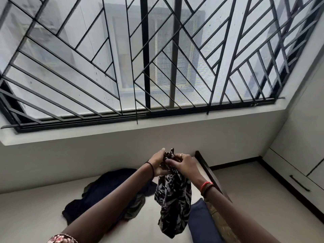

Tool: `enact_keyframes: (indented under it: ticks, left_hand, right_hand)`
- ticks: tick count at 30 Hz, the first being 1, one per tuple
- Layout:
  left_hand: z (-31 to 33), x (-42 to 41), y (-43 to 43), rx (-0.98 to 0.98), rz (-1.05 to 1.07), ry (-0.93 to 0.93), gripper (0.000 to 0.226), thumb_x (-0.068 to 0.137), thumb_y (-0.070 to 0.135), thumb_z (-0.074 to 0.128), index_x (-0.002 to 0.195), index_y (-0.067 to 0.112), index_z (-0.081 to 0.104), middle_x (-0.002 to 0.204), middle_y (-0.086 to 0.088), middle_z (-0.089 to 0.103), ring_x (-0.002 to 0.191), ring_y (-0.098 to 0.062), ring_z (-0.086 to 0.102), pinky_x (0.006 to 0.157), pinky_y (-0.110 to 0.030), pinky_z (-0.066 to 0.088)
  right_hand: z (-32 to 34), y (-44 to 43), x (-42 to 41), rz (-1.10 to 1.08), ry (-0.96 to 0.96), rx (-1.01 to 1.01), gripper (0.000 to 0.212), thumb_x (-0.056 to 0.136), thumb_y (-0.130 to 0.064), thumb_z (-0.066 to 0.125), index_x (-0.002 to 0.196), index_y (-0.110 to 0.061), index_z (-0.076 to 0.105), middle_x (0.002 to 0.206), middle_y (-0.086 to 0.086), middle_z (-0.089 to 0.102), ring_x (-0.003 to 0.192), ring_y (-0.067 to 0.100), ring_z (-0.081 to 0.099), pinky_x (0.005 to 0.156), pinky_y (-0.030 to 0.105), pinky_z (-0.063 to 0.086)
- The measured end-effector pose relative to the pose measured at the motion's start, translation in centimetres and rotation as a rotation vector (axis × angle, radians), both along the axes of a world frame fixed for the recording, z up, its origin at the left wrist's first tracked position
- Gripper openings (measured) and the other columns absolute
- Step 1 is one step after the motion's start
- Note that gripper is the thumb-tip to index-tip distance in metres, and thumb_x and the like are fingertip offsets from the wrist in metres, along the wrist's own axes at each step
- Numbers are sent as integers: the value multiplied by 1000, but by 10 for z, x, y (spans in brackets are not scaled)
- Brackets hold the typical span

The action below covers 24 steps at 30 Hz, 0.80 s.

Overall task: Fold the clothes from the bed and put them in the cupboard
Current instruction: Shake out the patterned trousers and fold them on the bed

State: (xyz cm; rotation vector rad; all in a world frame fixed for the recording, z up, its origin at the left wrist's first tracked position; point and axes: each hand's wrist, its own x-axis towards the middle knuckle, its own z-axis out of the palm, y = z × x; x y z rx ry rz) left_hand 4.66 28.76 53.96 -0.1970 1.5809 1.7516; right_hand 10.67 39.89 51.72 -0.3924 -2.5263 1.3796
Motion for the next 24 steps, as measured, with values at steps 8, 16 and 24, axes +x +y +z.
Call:
enact_keyframes:
  ticks: [8,16,24]
  left_hand:
    - [-3,-3,-3,38,-30,5,40,101,33,33,84,6,57,71,-11,63,68,-24,60,48,-30,56]
    - [-6,-6,-6,-25,-118,31,35,96,11,28,81,1,58,59,-10,68,69,-25,63,57,-34,56]
    - [3,-6,3,-45,-126,129,35,95,11,30,78,6,60,52,-4,65,45,-17,62,52,-27,52]
  right_hand:
    - [11,17,0,45,-5,78,20,79,-26,76,95,-13,76,86,1,75,78,4,64,66,10,43]
    - [2,25,-2,-116,-21,-40,27,83,-27,72,83,-1,74,77,12,73,65,6,56,64,24,44]
    - [12,5,5,50,-106,155,43,80,-35,73,118,-17,65,104,-3,67,96,8,61,67,0,36]
